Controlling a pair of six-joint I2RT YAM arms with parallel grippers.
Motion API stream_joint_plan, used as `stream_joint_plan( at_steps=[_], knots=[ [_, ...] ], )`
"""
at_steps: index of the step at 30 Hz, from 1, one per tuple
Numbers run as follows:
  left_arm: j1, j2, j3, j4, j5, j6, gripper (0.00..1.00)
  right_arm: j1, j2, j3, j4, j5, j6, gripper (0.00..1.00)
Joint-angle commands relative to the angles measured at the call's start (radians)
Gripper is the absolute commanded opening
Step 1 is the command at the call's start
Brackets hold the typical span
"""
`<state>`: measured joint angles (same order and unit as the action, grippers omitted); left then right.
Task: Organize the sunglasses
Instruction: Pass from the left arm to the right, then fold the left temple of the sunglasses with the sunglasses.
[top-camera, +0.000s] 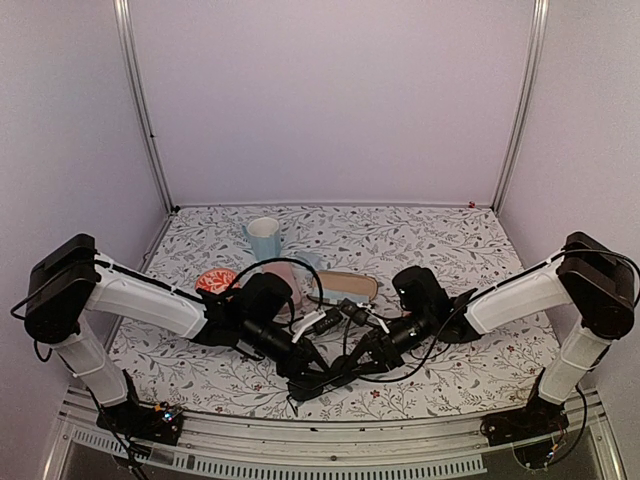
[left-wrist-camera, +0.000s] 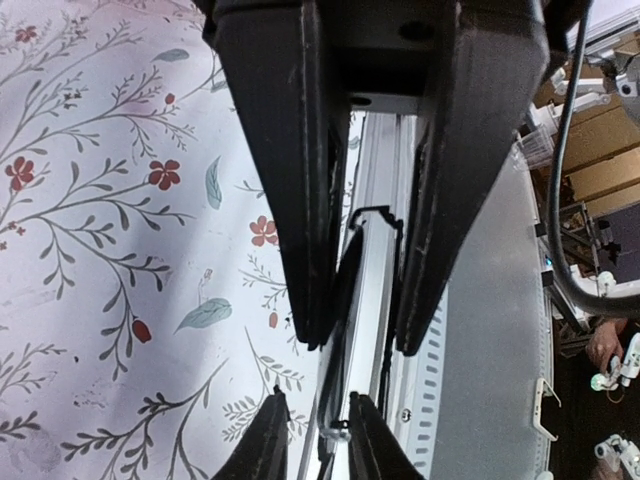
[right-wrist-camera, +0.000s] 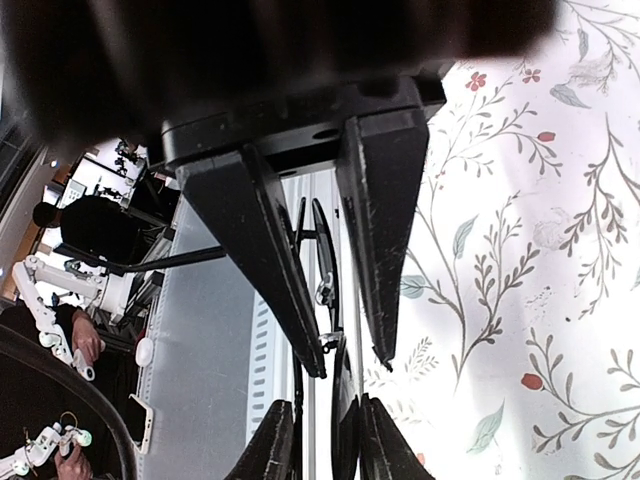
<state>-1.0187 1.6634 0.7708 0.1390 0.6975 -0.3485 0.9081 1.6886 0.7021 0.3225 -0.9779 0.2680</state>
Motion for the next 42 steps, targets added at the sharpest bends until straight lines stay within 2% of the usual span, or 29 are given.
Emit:
stream_joint_plan(
  at_steps=[1,13,27,35,37,42],
  knots=[
    [0.025,0.002,-0.014,0.037,0.000,-0.003,0.25,-0.003,-0.036,-0.019,-0.012,-0.045,-0.019,0.22],
    [0.029,-0.020,-0.030,0.074,-0.001,-0.011,0.45,-0.017,-0.041,-0.036,-0.027,-0.036,-0.030,0.21],
    [0.036,-0.024,-0.062,0.120,-0.006,-0.011,0.61,-0.023,-0.024,-0.040,-0.027,-0.027,-0.024,0.20],
    [0.048,-0.034,-0.076,0.136,-0.008,-0.012,0.69,-0.028,-0.022,-0.043,-0.027,-0.028,-0.022,0.20],
    [0.051,-0.038,-0.082,0.144,-0.010,-0.016,0.70,-0.028,-0.019,-0.044,-0.028,-0.029,-0.022,0.16],
    [0.057,-0.058,-0.100,0.165,-0.030,-0.017,0.70,-0.031,-0.014,-0.044,-0.028,-0.028,-0.019,0.15]
  ],
)
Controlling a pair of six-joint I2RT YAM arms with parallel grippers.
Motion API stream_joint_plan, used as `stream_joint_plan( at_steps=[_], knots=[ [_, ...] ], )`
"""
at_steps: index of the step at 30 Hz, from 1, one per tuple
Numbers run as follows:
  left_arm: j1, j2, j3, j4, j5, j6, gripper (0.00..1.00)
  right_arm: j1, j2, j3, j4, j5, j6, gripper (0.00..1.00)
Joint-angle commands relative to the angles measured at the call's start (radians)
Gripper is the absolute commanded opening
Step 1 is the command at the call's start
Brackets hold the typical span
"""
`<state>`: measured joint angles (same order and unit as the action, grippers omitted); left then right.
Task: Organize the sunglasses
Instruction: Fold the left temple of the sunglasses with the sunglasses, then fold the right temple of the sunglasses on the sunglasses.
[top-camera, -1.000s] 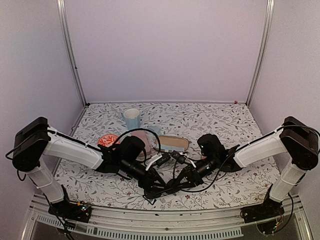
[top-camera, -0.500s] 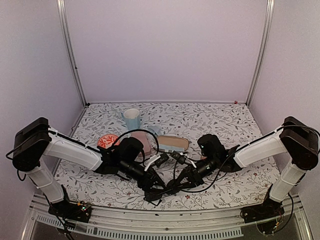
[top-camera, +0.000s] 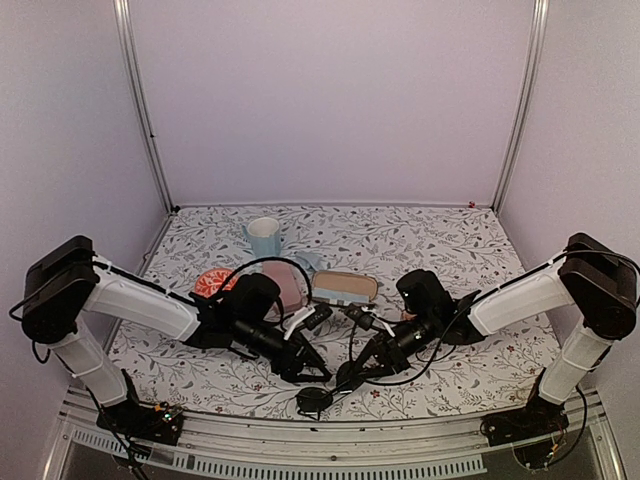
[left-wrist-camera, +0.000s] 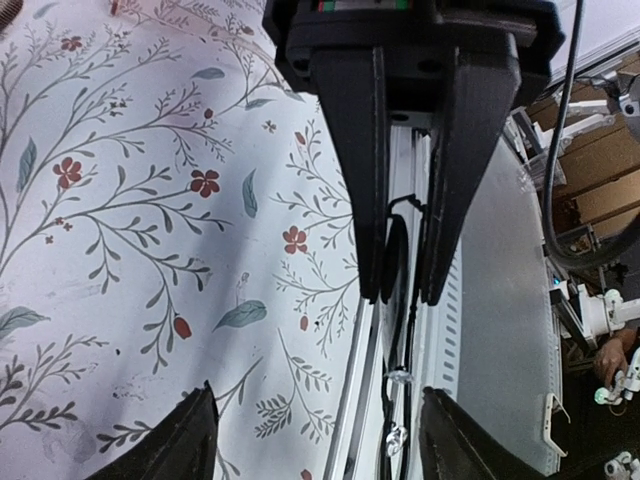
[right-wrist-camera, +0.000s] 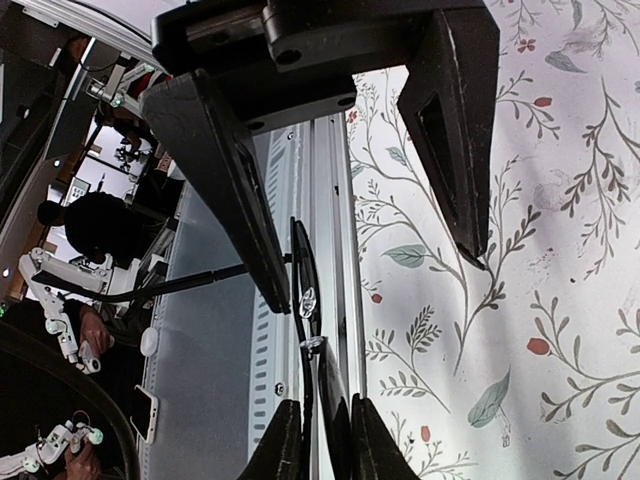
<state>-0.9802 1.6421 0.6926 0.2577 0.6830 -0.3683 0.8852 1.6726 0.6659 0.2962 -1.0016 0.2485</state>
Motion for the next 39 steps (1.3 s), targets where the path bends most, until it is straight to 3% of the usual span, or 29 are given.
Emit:
stream_joint_plan(
  at_steps=[1,16,23,39],
  knots=[
    [0.020,-0.044,-0.026,0.052,-0.023,0.002,0.71,-0.009,0.004,-0.007,-0.002,-0.002,0.004,0.15],
    [0.025,-0.282,-0.229,0.173,-0.186,-0.046,0.73,-0.098,0.030,0.015,0.001,-0.005,0.120,0.16],
    [0.014,-0.393,-0.334,0.165,-0.197,-0.064,0.73,-0.121,0.042,0.037,0.004,-0.011,0.168,0.17],
    [-0.040,-0.251,-0.235,0.080,-0.252,0.015,0.74,-0.121,0.037,0.056,0.011,-0.035,0.196,0.17]
  ],
)
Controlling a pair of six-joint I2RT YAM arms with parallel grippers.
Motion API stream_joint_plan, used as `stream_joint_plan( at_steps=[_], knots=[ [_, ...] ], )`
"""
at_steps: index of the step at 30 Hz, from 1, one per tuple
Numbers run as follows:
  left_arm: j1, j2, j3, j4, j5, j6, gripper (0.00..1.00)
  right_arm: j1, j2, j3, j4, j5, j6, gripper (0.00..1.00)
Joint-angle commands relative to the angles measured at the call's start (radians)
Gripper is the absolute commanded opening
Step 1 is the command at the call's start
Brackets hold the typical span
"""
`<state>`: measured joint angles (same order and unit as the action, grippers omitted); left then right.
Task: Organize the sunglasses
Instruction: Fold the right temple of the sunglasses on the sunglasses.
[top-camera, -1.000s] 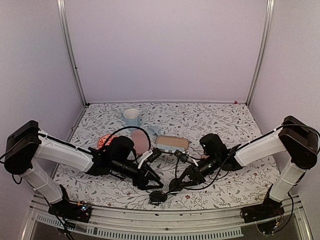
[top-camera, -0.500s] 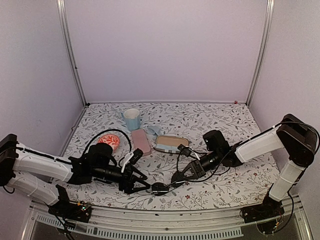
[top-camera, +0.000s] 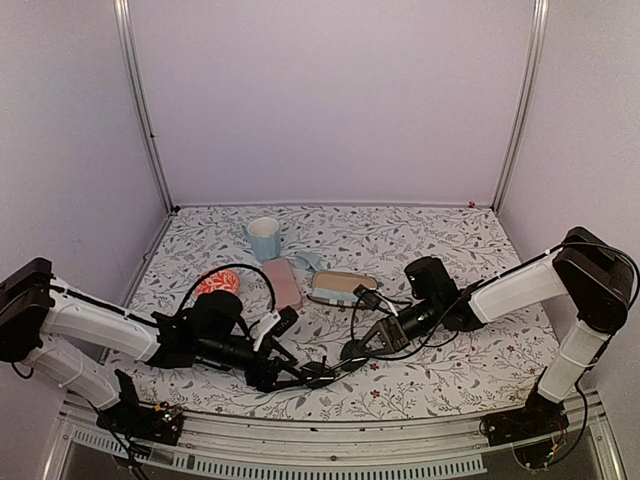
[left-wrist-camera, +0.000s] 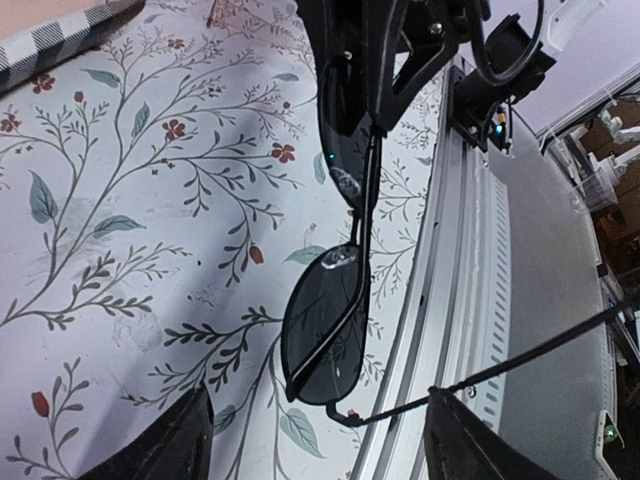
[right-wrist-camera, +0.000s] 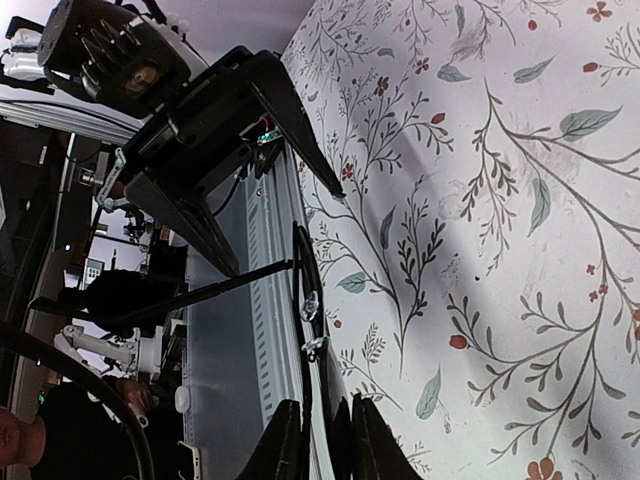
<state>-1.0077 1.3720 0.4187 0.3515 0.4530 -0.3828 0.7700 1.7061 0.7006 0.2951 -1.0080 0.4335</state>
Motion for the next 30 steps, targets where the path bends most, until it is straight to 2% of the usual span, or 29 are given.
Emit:
stream_joint_plan(
  at_steps=[1,17,25,30],
  knots=[
    [-0.013,0.025,0.043,-0.013,-0.021,0.032,0.74,-0.005,0.004,0.022,0.013,-0.030,0.012,0.17],
    [-0.014,0.115,0.102,0.018,0.007,0.038,0.74,-0.002,0.002,0.021,0.040,-0.033,0.026,0.17],
    [-0.008,0.036,0.065,0.057,0.049,0.051,0.74,-0.003,0.003,0.005,0.011,-0.011,-0.012,0.17],
    [0.011,0.038,0.063,0.090,0.148,0.067,0.75,0.008,-0.011,0.021,-0.028,-0.021,-0.091,0.18]
  ],
)
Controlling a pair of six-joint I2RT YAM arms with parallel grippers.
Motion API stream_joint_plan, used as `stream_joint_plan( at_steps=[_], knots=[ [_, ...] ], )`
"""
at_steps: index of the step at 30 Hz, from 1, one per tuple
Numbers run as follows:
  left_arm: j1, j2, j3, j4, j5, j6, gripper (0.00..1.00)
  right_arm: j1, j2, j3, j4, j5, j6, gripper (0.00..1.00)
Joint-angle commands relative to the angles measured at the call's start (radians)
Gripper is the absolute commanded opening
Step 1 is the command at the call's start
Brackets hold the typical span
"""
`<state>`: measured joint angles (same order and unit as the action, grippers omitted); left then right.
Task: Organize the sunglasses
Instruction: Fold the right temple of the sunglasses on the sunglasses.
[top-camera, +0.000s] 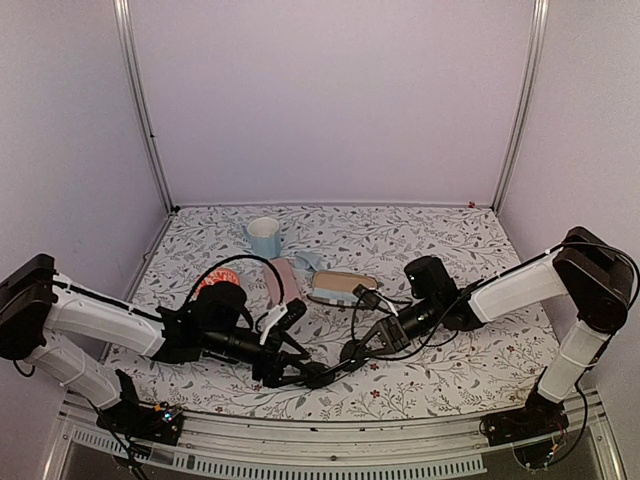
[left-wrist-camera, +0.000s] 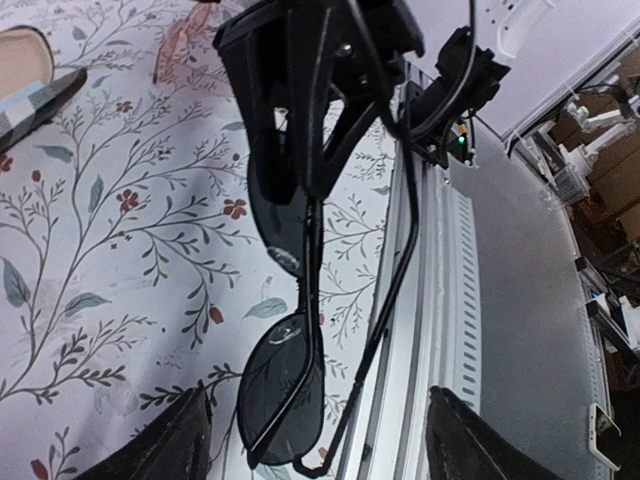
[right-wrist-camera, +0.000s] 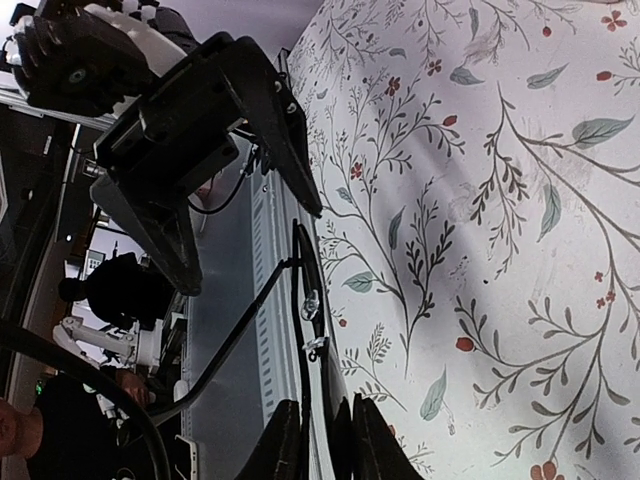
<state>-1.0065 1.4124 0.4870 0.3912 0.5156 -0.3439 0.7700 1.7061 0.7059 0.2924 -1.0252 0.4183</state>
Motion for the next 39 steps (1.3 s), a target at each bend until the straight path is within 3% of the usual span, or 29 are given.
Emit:
stream_joint_plan(
  at_steps=[1,15,26,31,39],
  knots=[
    [0.012,0.004,-0.002,0.057,0.102,0.030,0.75,0.014,-0.015,0.026,-0.038,-0.005,-0.088,0.18],
    [0.030,0.252,0.185,0.042,0.334,0.057,0.74,0.066,-0.035,0.086,-0.127,-0.013,-0.190,0.18],
    [0.026,0.266,0.161,0.095,0.412,0.029,0.71,0.067,-0.020,0.088,-0.128,-0.013,-0.193,0.18],
    [0.012,0.288,0.176,0.052,0.401,0.057,0.65,0.066,-0.029,0.089,-0.121,-0.018,-0.185,0.18],
    [0.006,0.322,0.189,0.050,0.413,0.056,0.46,0.066,-0.026,0.088,-0.118,-0.015,-0.175,0.18]
  ],
)
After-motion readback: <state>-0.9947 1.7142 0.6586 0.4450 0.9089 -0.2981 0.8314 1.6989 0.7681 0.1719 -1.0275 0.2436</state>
